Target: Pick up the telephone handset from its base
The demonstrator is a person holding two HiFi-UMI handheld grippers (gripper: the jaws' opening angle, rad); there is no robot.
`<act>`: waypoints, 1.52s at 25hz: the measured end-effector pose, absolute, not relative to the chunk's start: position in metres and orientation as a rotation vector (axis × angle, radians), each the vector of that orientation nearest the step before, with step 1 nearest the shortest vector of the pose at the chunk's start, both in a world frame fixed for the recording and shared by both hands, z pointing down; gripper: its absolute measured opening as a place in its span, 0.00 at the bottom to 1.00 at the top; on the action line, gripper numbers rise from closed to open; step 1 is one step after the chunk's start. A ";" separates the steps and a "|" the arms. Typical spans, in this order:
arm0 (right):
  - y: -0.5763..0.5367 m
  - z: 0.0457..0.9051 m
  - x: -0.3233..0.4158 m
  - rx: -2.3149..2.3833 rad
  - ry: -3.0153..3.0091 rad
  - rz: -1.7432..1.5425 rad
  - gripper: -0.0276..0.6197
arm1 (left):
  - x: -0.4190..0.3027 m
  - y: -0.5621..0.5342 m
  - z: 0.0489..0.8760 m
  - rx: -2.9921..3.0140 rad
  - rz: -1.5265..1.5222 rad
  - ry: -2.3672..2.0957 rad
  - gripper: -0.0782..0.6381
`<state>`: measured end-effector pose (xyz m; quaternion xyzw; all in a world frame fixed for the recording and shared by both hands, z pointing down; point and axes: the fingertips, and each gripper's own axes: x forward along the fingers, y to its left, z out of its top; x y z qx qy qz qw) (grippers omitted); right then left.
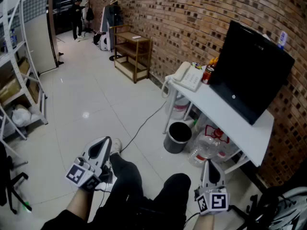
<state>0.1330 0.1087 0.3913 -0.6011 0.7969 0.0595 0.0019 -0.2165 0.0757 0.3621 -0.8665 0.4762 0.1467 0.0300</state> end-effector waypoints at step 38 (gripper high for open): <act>-0.104 0.365 0.171 -1.949 2.424 0.211 0.05 | -0.126 -0.174 0.371 -2.728 0.190 1.323 0.11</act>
